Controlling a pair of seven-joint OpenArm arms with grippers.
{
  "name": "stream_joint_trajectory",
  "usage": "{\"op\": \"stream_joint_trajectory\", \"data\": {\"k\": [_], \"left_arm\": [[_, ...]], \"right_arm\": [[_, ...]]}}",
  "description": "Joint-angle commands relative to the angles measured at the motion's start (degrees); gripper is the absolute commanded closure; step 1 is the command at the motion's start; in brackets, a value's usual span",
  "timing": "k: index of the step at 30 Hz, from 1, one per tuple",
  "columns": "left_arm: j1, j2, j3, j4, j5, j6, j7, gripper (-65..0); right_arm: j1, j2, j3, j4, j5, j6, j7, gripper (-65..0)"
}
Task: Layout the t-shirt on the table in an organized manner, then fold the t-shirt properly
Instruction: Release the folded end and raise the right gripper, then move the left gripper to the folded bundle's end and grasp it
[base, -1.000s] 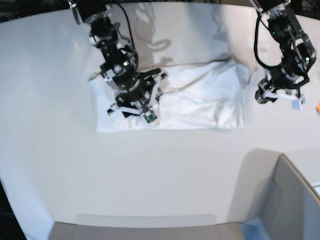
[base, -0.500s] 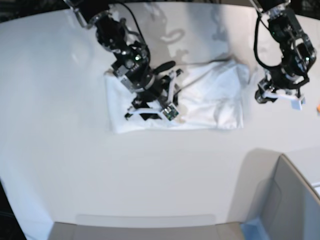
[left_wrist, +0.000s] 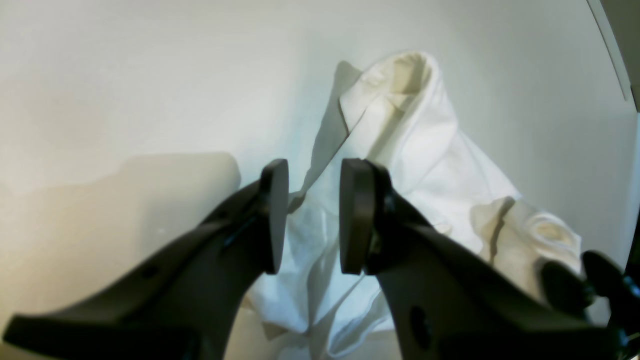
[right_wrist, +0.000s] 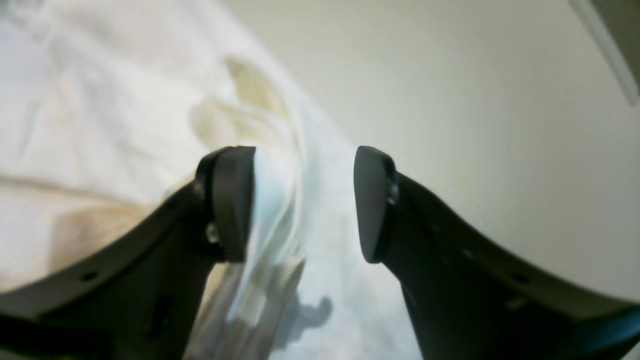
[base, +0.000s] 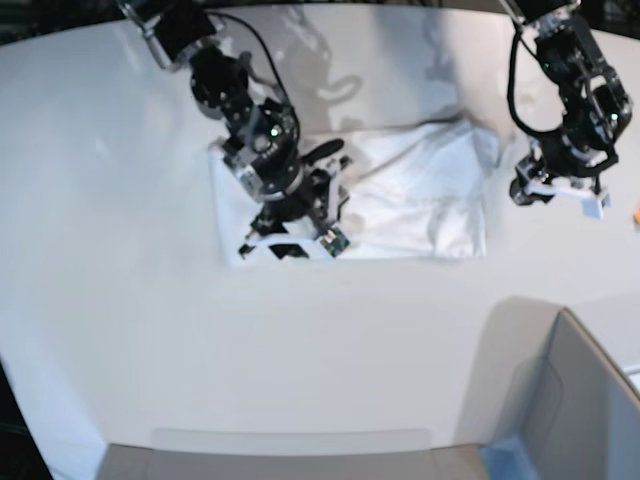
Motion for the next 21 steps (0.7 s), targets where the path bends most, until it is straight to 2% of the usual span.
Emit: {"op": "stream_joint_trajectory", "data": {"k": [1,3,10,14,19,21], "left_arm": [[-0.5,-0.6,0.0,0.8,-0.6,-0.2,0.5,-19.3],[-0.1,-0.6,0.0,0.8,-0.6,-0.2,0.5,-19.3],[0.5,-0.6,0.0,0.9,-0.6,-0.2,0.5,-19.3],[0.5,-0.6,0.0,0.9,-0.6,-0.2,0.5,-19.3],[0.5,-0.7,0.0,0.9,-0.6,-0.2,0.5,-19.3],[0.5,-0.7,0.0,0.9,-0.6,-0.2,0.5,-19.3]], "right_arm": [[1.0,-1.3,-0.1,1.0,-0.3,0.3,1.3,-30.9],[2.0,-1.9,-0.7,-0.1,-0.3,0.3,1.3,-30.9],[5.8,-2.4,-9.4,-5.0,-0.6,0.1,1.5,-30.9],[6.0,-2.5,-10.2,-3.4,-0.6,-0.2,5.4,-30.9],[4.3,-2.3,-5.9,1.2,-0.3,-6.1,5.7,-30.8],[3.5,-2.0,-4.9,3.6,-0.3,-6.9,5.7,-30.8]]}}
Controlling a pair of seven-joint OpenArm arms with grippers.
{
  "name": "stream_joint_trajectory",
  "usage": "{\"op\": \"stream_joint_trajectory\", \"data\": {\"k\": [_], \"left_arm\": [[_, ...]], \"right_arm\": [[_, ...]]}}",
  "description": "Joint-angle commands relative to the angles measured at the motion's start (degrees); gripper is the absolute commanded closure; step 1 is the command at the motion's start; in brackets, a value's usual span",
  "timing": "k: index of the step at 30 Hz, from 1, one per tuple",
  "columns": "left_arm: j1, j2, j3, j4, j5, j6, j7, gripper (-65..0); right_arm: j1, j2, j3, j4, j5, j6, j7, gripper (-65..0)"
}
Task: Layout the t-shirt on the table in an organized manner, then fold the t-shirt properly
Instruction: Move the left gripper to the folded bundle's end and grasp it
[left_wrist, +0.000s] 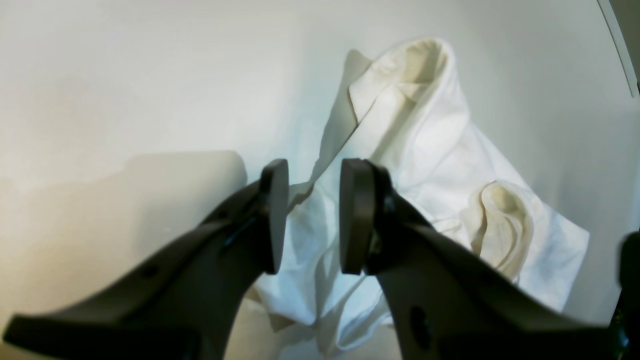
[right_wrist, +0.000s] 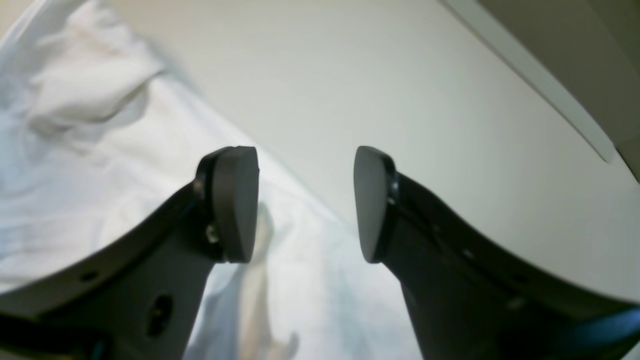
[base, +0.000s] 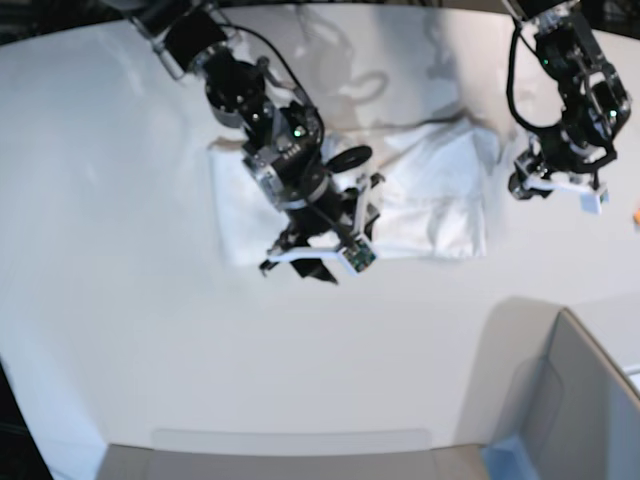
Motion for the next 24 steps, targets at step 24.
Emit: {"op": "stream_joint_trajectory", "data": {"k": [24], "left_arm": [[-6.8,-0.6,41.4,5.6,-9.6,-0.2,-6.0,-19.1]], "right_arm": [[-12.5,3.2,22.6,-6.5,-0.1,0.0,1.5,-30.8]]}}
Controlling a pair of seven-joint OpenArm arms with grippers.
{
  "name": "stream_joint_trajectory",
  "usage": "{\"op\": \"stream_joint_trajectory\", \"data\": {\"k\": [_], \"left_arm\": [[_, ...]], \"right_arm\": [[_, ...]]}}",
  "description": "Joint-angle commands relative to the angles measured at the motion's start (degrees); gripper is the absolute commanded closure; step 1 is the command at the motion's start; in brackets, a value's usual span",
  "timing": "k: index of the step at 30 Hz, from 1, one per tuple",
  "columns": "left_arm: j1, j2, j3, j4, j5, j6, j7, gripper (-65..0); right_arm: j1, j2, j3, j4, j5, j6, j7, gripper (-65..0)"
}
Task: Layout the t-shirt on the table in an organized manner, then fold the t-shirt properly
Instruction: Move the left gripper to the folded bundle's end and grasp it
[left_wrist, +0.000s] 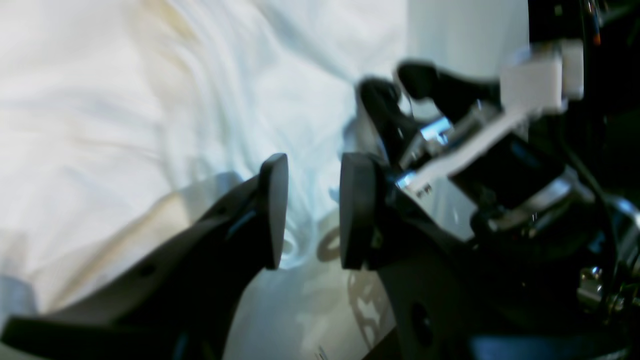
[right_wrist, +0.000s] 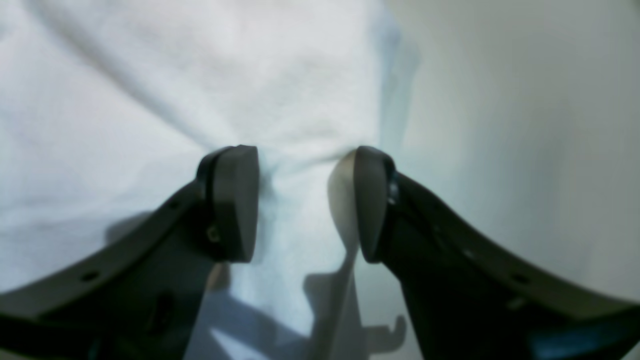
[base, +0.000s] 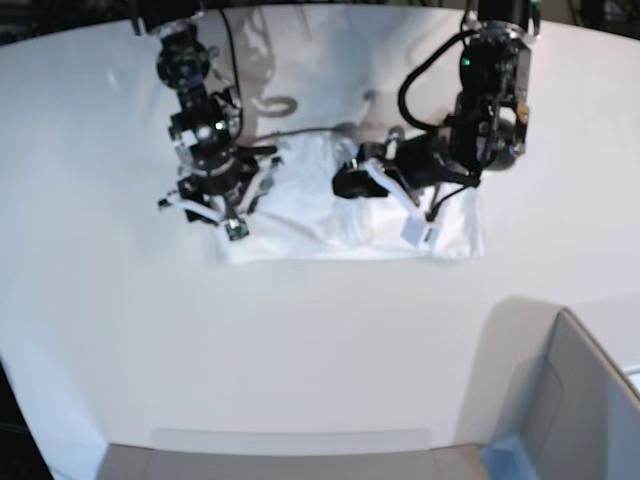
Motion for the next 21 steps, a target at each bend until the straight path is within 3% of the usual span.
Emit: {"op": "stream_joint_trajectory", "data": {"k": [1,11,14,21], "left_arm": [[-1.6,-0.3,1.2,0.8,-0.6,-0.3,-1.3,-19.1],[-6.6,-0.2,15.7,-10.5,10.3,0.0,-8.6,-19.1],[-6.6,-0.4,14.2,-14.5,12.9,0.1,-10.6,-19.1],[-5.3,-0.6,2.5,-13.4,14.3,0.1,-10.8,-19.1]], "right_arm": [[0.5,-0.2,0.0,0.5,-0.1,0.0,-0.3,-30.8],[-0.3,-0.2,0.1,0.9,-0.1,0.0,-0.3,-30.8],[-0.3,-0.2,0.2,0.9,-0.1,0.0,-0.3,-30.8],[-0.3,0.3,0.4,0.7,-0.1,0.0,-0.3,-30.8]]}}
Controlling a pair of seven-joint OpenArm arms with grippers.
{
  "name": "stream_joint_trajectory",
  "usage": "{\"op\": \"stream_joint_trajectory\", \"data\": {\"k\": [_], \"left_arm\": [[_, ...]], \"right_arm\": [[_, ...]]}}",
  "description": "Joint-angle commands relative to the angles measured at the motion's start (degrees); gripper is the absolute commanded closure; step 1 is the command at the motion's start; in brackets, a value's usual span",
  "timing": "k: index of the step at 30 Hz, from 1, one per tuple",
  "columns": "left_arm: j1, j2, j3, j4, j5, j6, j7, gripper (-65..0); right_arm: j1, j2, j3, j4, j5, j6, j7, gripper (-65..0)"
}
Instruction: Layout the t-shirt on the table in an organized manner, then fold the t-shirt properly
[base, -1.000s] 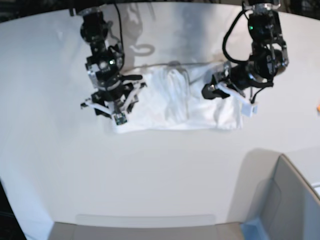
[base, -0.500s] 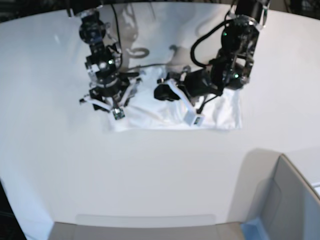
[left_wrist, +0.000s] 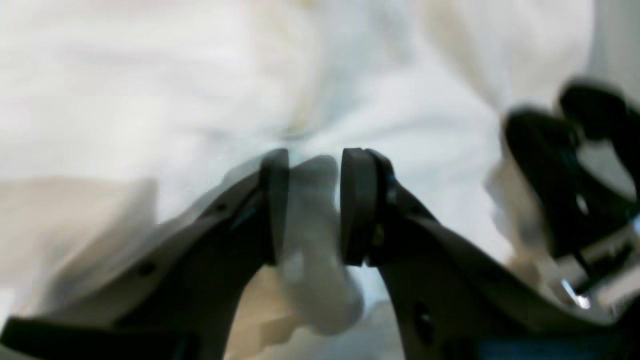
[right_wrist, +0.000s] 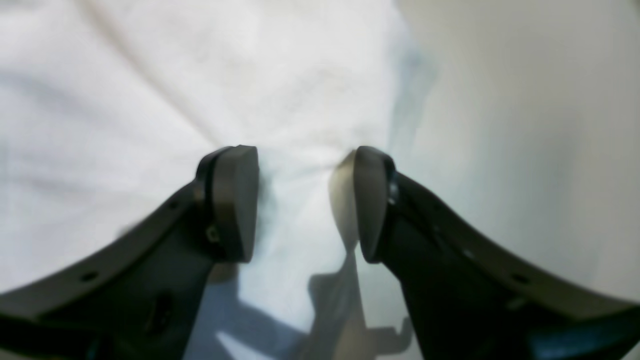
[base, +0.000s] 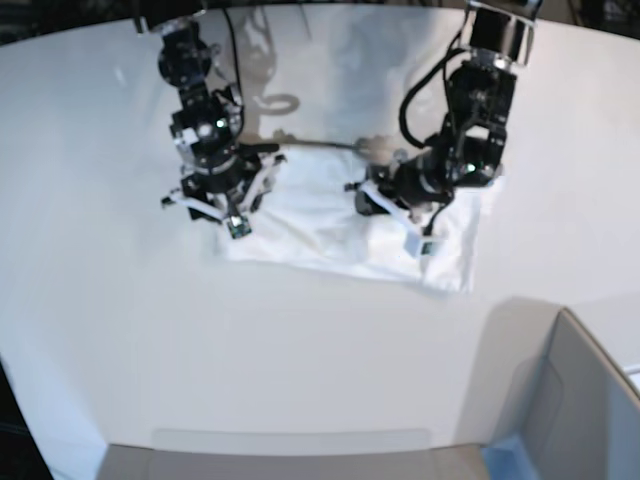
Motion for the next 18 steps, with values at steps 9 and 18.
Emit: {"op": "stream_joint_trajectory", "data": {"k": [9,18], "left_arm": [[5.0,-0.2,-14.6,15.4,0.5,-0.1,-0.9,-19.6],[4.3,-1.3,-28.4,13.9,0.6,0.0,-3.7,-38.3]], "right_arm": [[0.2,0.6,0.2,0.4,-0.8,-0.2,-0.7,-30.8],[0.1,0.6,0.2,0.3,-0.8,-0.2,-0.7,-30.8]]}}
